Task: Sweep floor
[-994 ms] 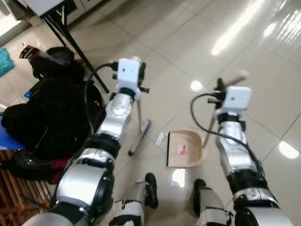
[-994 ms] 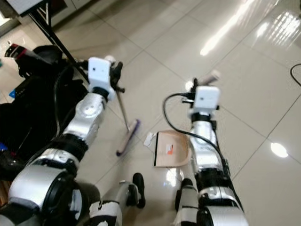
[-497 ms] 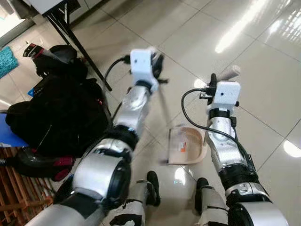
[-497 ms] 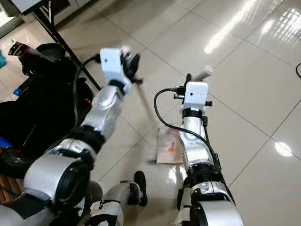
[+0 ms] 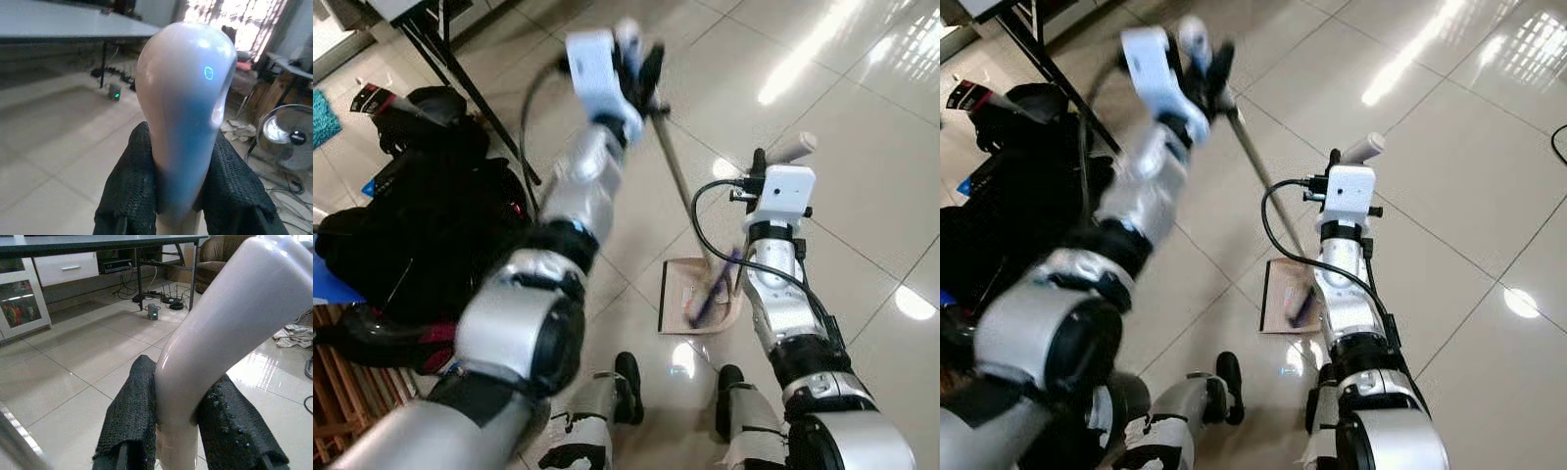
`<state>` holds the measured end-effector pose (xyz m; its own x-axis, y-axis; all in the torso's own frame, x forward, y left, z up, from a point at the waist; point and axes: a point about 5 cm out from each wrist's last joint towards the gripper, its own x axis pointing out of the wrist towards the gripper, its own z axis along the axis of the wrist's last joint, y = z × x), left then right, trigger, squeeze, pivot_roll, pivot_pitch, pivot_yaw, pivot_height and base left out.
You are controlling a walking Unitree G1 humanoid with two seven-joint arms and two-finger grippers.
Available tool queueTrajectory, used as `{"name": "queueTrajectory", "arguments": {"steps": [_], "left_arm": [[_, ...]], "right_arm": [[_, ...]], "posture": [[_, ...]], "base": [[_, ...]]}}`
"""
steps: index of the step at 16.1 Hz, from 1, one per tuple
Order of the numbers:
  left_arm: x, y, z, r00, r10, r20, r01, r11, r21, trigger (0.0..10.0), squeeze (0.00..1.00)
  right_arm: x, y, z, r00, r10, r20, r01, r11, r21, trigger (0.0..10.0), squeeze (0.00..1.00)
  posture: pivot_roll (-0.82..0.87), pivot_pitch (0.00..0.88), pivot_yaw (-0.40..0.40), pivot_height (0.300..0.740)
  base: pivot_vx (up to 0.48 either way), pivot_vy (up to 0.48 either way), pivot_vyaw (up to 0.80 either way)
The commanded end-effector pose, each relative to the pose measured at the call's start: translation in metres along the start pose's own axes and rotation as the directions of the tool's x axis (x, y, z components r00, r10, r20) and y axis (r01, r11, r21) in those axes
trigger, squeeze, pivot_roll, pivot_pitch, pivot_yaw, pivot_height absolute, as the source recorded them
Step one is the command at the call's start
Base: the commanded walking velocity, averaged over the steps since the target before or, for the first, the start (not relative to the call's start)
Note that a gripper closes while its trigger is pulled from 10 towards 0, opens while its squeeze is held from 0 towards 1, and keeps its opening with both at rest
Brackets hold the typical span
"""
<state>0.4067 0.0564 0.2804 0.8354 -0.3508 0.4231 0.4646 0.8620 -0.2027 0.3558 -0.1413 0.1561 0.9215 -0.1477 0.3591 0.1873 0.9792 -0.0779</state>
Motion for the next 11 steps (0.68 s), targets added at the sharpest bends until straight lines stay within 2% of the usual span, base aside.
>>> {"name": "queueTrajectory", "arguments": {"steps": [1, 2, 3, 5, 6, 7, 9, 11], "left_arm": [[0.006, -0.001, 0.017, 0.998, -0.025, 0.051, 0.025, 1.000, -0.007, 10.0, 0.00], [0.011, 0.005, 0.037, 0.996, -0.073, 0.059, 0.071, 0.997, 0.033, 10.0, 0.00], [0.012, 0.005, 0.040, 0.995, -0.083, 0.061, 0.081, 0.996, 0.038, 10.0, 0.00], [0.013, 0.013, 0.064, 0.984, -0.172, 0.044, 0.164, 0.976, 0.140, 10.0, 0.00], [0.014, 0.027, 0.083, 0.989, -0.142, 0.048, 0.133, 0.978, 0.158, 10.0, 0.00], [0.012, 0.036, 0.092, 0.991, -0.127, 0.036, 0.117, 0.971, 0.207, 10.0, 0.00], [0.004, 0.049, 0.100, 0.992, -0.128, -0.002, 0.123, 0.942, 0.312, 10.0, 0.00], [-0.009, 0.062, 0.090, 0.993, -0.105, -0.045, 0.114, 0.925, 0.362, 10.0, 0.00]], "right_arm": [[-0.009, 0.004, -0.013, 0.998, 0.014, -0.061, -0.013, 1.000, 0.016, 10.0, 0.00], [-0.008, 0.003, -0.010, 0.999, 0.010, -0.049, -0.009, 1.000, 0.026, 10.0, 0.00], [-0.008, 0.003, -0.010, 0.999, 0.009, -0.047, -0.008, 1.000, 0.026, 10.0, 0.00], [-0.008, 0.000, -0.012, 0.999, 0.009, -0.053, -0.007, 1.000, 0.030, 10.0, 0.00], [-0.009, -0.002, -0.014, 0.998, 0.009, -0.061, -0.006, 0.999, 0.040, 10.0, 0.00], [-0.009, -0.005, -0.015, 0.998, 0.001, -0.068, 0.003, 0.999, 0.049, 10.0, 0.00], [-0.008, -0.011, -0.014, 0.997, -0.022, -0.071, 0.026, 0.998, 0.062, 10.0, 0.00], [-0.007, -0.013, -0.012, 0.997, -0.003, -0.076, 0.011, 0.995, 0.101, 10.0, 0.00]], "posture": [[0.06, 0.330, 0.159, 0.740], [0.06, 0.325, 0.153, 0.740], [0.06, 0.325, 0.153, 0.740], [0.07, 0.310, 0.148, 0.740], [0.07, 0.297, 0.134, 0.740], [0.06, 0.287, 0.129, 0.740], [0.04, 0.265, 0.122, 0.740], [0.03, 0.250, 0.105, 0.740]], "base": [[0.000, 0.000, 0.00], [0.000, 0.000, 0.00], [0.000, 0.000, 0.00], [0.000, 0.000, 0.00], [0.000, 0.000, 0.00], [0.000, 0.000, 0.00], [0.000, 0.000, 0.00], [0.000, 0.000, 0.00]]}}
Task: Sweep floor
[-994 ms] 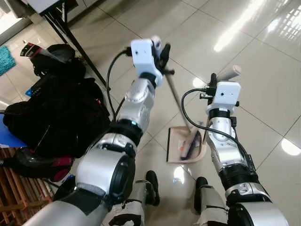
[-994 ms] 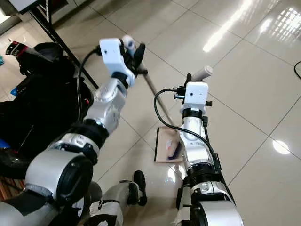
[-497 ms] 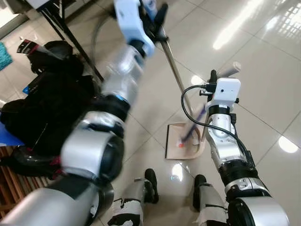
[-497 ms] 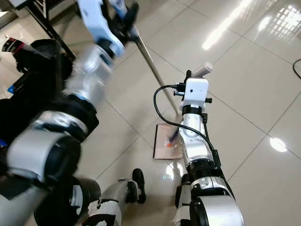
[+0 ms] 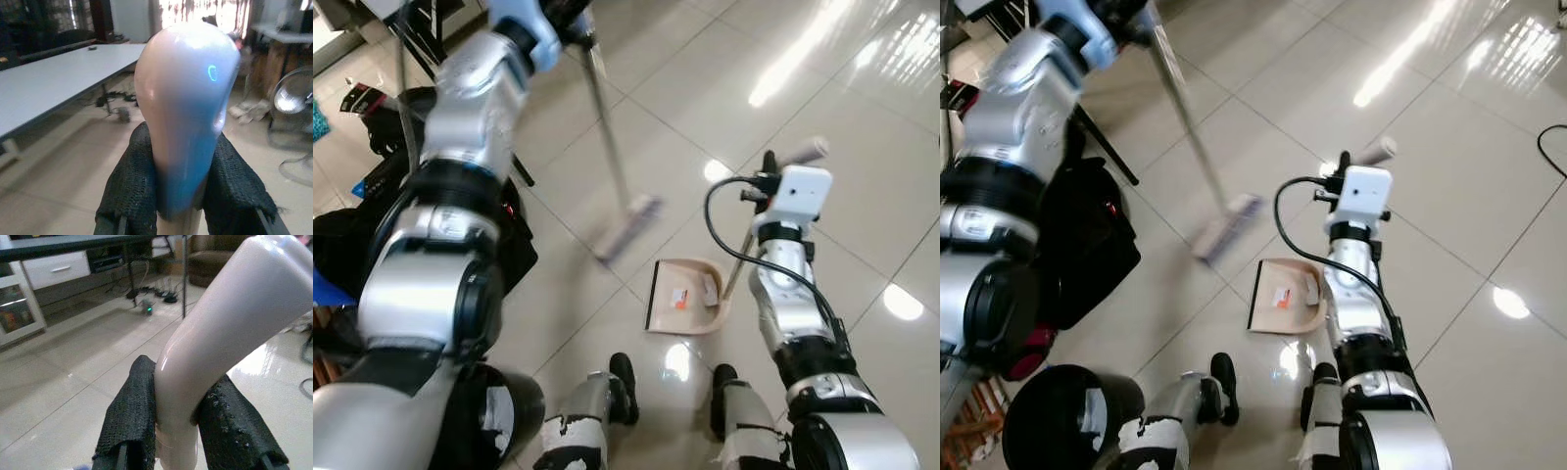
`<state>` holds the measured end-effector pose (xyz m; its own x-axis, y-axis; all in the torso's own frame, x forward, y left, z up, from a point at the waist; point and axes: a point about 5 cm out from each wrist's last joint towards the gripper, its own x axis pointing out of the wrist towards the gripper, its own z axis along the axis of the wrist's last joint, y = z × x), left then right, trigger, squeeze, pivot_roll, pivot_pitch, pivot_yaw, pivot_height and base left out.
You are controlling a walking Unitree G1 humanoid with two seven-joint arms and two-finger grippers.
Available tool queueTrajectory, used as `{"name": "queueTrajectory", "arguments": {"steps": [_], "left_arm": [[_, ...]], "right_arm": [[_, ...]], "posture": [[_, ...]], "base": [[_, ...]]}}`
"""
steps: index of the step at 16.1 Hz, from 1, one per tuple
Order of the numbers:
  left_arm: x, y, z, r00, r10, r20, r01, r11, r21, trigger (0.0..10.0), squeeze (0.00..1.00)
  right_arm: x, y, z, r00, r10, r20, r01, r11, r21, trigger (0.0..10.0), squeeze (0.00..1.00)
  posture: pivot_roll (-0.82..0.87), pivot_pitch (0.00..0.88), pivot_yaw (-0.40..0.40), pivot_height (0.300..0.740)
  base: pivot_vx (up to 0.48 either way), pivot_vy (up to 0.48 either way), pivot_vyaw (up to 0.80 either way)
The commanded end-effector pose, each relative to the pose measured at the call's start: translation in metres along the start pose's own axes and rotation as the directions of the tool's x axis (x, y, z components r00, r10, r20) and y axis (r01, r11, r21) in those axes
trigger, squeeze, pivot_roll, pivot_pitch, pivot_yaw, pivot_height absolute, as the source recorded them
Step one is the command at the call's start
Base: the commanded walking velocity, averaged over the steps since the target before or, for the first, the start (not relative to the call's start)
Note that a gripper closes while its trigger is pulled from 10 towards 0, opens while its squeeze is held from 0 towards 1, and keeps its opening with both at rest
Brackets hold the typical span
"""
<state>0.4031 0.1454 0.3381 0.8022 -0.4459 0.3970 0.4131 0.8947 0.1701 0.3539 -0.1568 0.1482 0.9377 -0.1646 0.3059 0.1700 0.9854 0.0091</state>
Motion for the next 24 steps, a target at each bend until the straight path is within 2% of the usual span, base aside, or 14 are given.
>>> {"name": "queueTrajectory", "arguments": {"steps": [1, 2, 3, 5, 6, 7, 9, 11, 13, 14, 16, 19, 24], "left_arm": [[-0.012, 0.003, -0.014, 0.999, 0.006, -0.050, -0.003, 0.998, 0.069, 10.0, 0.00], [-0.028, 0.003, -0.036, 0.995, 0.026, -0.097, -0.018, 0.996, 0.088, 10.0, 0.00], [-0.050, 0.004, -0.059, 0.986, 0.084, -0.141, -0.075, 0.995, 0.071, 10.0, 0.00], [-0.062, 0.003, -0.071, 0.978, 0.128, -0.167, -0.121, 0.991, 0.055, 10.0, 0.00], [-0.082, 0.000, -0.092, 0.954, 0.217, -0.207, -0.215, 0.976, 0.032, 10.0, 0.00], [-0.093, -0.004, -0.101, 0.945, 0.235, -0.229, -0.232, 0.972, 0.041, 10.0, 0.00], [-0.103, -0.008, -0.109, 0.934, 0.249, -0.255, -0.246, 0.968, 0.044, 10.0, 0.00], [-0.120, -0.016, -0.118, 0.919, 0.248, -0.305, -0.238, 0.969, 0.071, 10.0, 0.00], [-0.138, -0.023, -0.130, 0.895, 0.220, -0.388, -0.204, 0.976, 0.082, 10.0, 0.00], [-0.149, -0.026, -0.138, 0.870, 0.205, -0.448, -0.183, 0.979, 0.093, 10.0, 0.00], [-0.168, -0.035, -0.143, 0.848, 0.172, -0.502, -0.155, 0.985, 0.075, 10.0, 0.00], [-0.180, -0.045, -0.145, 0.827, 0.152, -0.541, -0.144, 0.988, 0.057, 10.0, 0.00], [-0.186, -0.061, -0.146, 0.814, 0.113, -0.570, -0.120, 0.992, 0.027, 10.0, 0.00]], "right_arm": [[-0.004, 0.003, -0.001, 0.999, 0.036, -0.020, -0.035, 0.999, 0.032, 10.0, 0.00], [-0.005, 0.005, 0.004, 0.998, 0.055, -0.014, -0.054, 0.998, 0.043, 10.0, 0.00], [-0.010, 0.004, 0.014, 0.999, 0.054, 0.008, -0.054, 0.997, 0.056, 10.0, 0.00], [-0.013, 0.002, 0.019, 0.998, 0.051, 0.021, -0.053, 0.997, 0.060, 10.0, 0.00], [-0.022, -0.001, 0.029, 0.998, 0.061, 0.034, -0.064, 0.995, 0.076, 10.0, 0.00], [-0.028, -0.002, 0.036, 0.997, 0.068, 0.035, -0.071, 0.994, 0.087, 10.0, 0.00], [-0.033, -0.003, 0.042, 0.997, 0.073, 0.028, -0.076, 0.992, 0.097, 10.0, 0.00], [-0.041, -0.008, 0.051, 0.997, 0.070, 0.009, -0.071, 0.991, 0.110, 10.0, 0.00], [-0.045, -0.010, 0.057, 0.997, 0.080, -0.012, -0.077, 0.988, 0.137, 10.0, 0.00], [-0.046, -0.009, 0.060, 0.996, 0.092, -0.012, -0.089, 0.984, 0.151, 10.0, 0.00], [-0.047, -0.012, 0.067, 0.995, 0.097, -0.022, -0.093, 0.984, 0.154, 10.0, 0.00], [-0.051, -0.018, 0.072, 0.995, 0.085, -0.053, -0.075, 0.984, 0.164, 10.0, 0.00], [-0.054, -0.017, 0.075, 0.988, 0.117, -0.097, -0.100, 0.982, 0.163, 10.0, 0.00]], "posture": [[0.00, 0.245, 0.102, 0.740], [-0.03, 0.244, 0.096, 0.740], [-0.07, 0.231, 0.088, 0.740], [-0.08, 0.213, 0.091, 0.740], [-0.11, 0.198, 0.078, 0.740], [-0.12, 0.191, 0.076, 0.740], [-0.13, 0.181, 0.076, 0.740], [-0.13, 0.167, 0.065, 0.740], [-0.13, 0.159, 0.067, 0.740], [-0.13, 0.155, 0.070, 0.740], [-0.14, 0.147, 0.063, 0.740], [-0.15, 0.126, 0.048, 0.740], [-0.16, 0.089, 0.037, 0.740]], "base": [[0.000, 0.000, 0.00], [0.000, 0.000, 0.00], [0.000, 0.000, 0.00], [0.000, 0.000, 0.00], [0.000, 0.000, 0.00], [0.000, 0.000, 0.00], [0.000, 0.000, 0.00], [0.000, 0.000, 0.00], [0.000, 0.000, 0.00], [0.000, 0.000, 0.00], [0.000, 0.000, 0.00], [0.000, 0.000, 0.00], [0.000, 0.000, 0.00]]}}
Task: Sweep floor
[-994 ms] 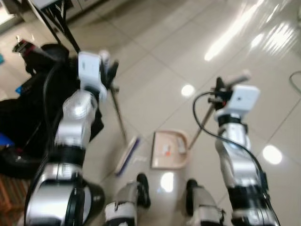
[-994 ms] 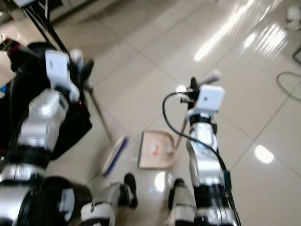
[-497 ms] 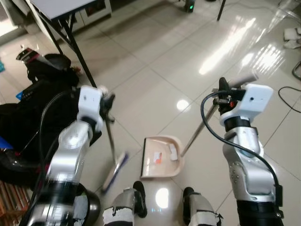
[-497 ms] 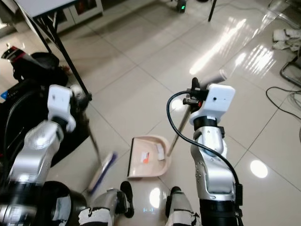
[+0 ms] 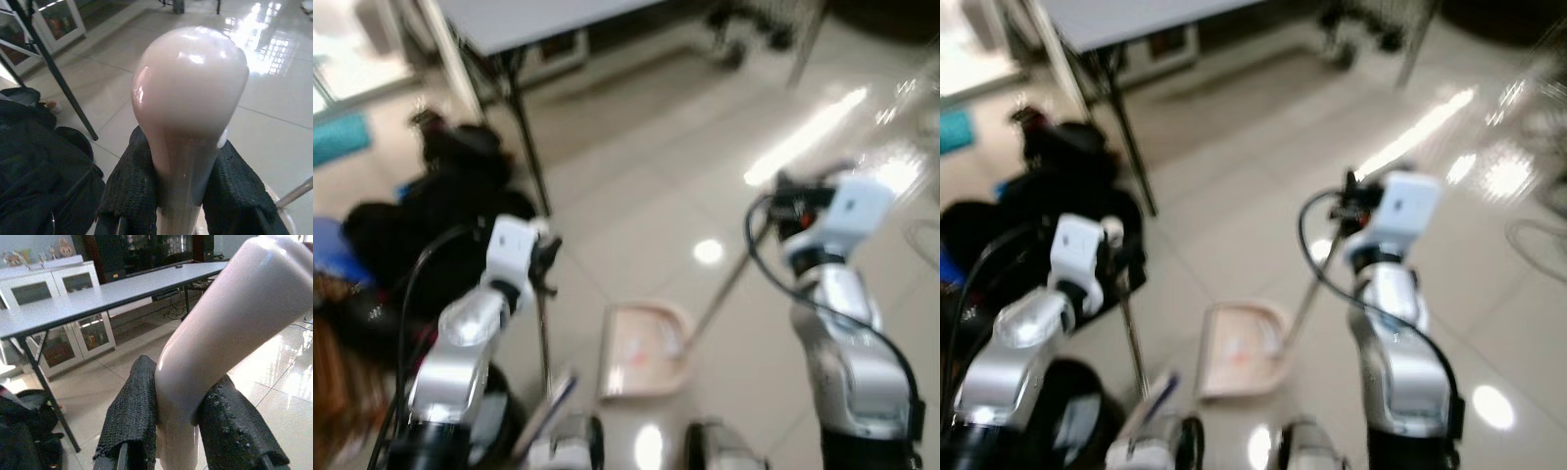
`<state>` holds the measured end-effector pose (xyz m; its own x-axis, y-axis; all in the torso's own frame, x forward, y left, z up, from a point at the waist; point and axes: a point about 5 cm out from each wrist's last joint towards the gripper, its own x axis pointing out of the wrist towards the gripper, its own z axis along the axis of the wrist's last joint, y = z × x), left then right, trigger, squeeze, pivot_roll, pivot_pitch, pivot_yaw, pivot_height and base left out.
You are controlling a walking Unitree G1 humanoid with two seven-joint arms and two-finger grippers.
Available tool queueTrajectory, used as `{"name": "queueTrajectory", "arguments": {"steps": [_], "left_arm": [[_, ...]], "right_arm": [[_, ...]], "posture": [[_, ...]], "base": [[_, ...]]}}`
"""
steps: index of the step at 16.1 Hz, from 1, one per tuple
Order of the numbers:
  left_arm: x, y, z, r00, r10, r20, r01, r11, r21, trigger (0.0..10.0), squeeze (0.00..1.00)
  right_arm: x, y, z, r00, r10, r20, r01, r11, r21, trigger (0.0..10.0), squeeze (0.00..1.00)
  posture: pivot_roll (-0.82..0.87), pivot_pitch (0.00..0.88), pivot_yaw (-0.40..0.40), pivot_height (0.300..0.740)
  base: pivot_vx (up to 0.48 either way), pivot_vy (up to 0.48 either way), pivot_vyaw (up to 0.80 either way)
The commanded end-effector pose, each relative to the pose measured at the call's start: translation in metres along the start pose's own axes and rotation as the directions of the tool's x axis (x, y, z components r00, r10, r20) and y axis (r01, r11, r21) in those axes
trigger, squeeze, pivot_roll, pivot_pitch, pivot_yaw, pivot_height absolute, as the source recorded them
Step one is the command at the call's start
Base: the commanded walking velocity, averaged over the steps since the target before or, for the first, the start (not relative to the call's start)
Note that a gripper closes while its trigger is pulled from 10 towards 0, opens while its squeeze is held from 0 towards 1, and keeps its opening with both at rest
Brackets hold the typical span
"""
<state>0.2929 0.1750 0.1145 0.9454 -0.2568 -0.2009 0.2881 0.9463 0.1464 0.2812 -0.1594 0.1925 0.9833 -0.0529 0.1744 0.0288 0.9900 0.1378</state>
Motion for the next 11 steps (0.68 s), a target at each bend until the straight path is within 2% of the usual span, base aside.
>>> {"name": "queueTrajectory", "arguments": {"steps": [1, 5, 11], "left_arm": [[-0.002, -0.005, 0.008, 0.999, -0.015, 0.029, 0.015, 1.000, 0.000, 10.0, 0.00], [-0.004, -0.013, 0.009, 0.999, -0.036, 0.019, 0.036, 0.999, 0.001, 10.0, 0.00], [-0.010, -0.018, 0.007, 1.000, -0.027, 0.008, 0.027, 1.000, -0.014, 10.0, 0.00]], "right_arm": [[-0.002, -0.001, 0.011, 0.999, 0.005, 0.034, -0.005, 1.000, -0.004, 10.0, 0.00], [-0.002, -0.003, 0.019, 1.000, -0.010, 0.029, 0.010, 1.000, 0.006, 10.0, 0.00], [-0.005, -0.002, 0.019, 1.000, -0.004, 0.005, 0.004, 1.000, 0.017, 10.0, 0.00]], "posture": [[-0.16, 0.087, 0.037, 0.740], [-0.16, 0.111, 0.036, 0.740], [-0.20, 0.123, 0.054, 0.740]], "base": [[0.000, 0.000, 0.00], [0.000, 0.000, 0.00], [0.000, 0.000, 0.00]]}}
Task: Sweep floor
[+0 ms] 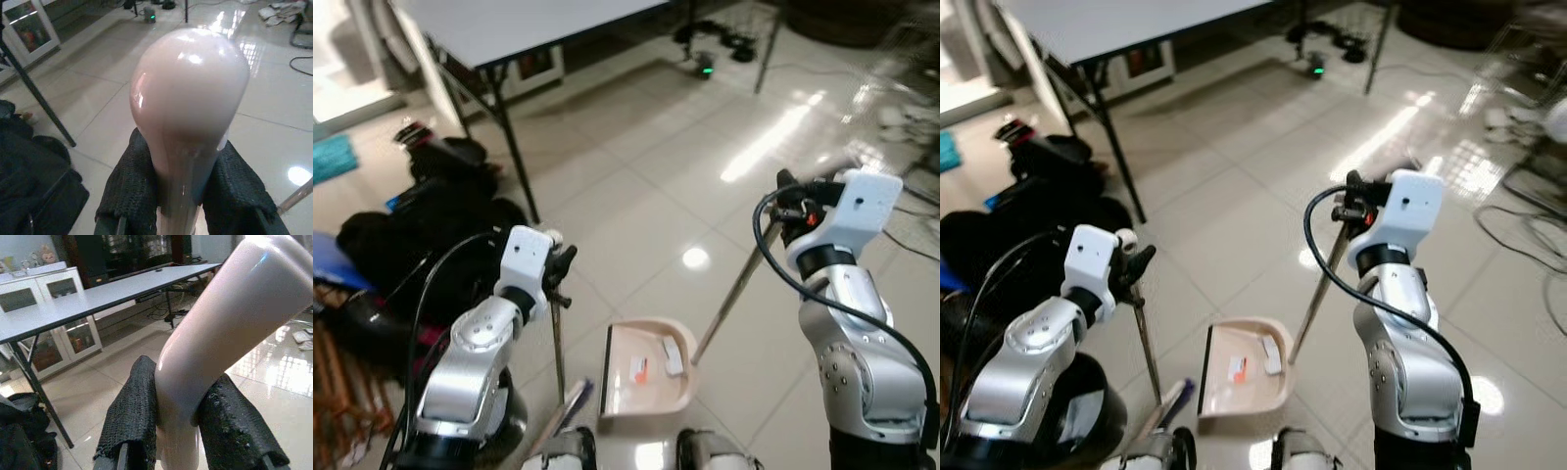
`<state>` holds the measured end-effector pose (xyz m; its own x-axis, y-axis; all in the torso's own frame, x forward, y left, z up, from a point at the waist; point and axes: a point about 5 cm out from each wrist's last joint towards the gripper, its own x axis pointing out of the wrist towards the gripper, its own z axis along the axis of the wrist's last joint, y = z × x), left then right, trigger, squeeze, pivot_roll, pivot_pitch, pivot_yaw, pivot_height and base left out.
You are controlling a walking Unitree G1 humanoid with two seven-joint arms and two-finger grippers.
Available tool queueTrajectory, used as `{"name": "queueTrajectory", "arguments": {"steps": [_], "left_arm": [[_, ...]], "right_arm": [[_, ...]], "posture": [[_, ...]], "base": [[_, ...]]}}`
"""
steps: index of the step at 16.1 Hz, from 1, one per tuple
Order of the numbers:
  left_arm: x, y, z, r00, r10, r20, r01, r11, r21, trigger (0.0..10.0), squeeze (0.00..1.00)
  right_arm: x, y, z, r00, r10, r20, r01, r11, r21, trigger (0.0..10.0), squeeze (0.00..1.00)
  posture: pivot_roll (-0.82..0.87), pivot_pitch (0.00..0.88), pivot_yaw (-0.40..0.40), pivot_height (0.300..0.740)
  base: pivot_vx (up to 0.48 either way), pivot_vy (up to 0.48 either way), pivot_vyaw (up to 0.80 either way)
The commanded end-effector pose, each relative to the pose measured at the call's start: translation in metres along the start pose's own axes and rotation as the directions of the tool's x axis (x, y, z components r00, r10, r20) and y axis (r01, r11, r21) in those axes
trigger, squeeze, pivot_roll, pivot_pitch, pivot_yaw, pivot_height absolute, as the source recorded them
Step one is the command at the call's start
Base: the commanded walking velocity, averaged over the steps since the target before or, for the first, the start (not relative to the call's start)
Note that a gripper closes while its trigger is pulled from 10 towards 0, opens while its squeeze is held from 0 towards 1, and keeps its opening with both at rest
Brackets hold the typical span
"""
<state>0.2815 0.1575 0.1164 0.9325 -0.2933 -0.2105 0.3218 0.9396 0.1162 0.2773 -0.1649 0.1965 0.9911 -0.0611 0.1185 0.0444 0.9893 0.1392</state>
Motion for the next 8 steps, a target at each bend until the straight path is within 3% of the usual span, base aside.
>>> {"name": "queueTrajectory", "arguments": {"steps": [1, 8], "left_arm": [[-0.0032, 0.0007, 0.0037, 1.000, 0.014, 0.017, -0.014, 1.000, 0.010, 10.0, 0.00], [-0.0045, 0.0048, 0.0053, 0.999, 0.047, 0.024, -0.047, 0.999, 0.010, 10.0, 0.00]], "right_arm": [[-0.0028, 0.0032, 0.0140, 0.998, 0.014, 0.057, -0.015, 1.000, 0.019, 10.0, 0.00], [-0.0009, 0.0092, 0.0111, 0.998, 0.046, 0.045, -0.048, 0.998, 0.046, 10.0, 0.00]], "posture": [[-0.20, 0.127, 0.055, 0.740], [-0.19, 0.117, 0.055, 0.740]], "base": [[0.000, 0.000, 0.00], [0.000, 0.000, 0.00]]}}
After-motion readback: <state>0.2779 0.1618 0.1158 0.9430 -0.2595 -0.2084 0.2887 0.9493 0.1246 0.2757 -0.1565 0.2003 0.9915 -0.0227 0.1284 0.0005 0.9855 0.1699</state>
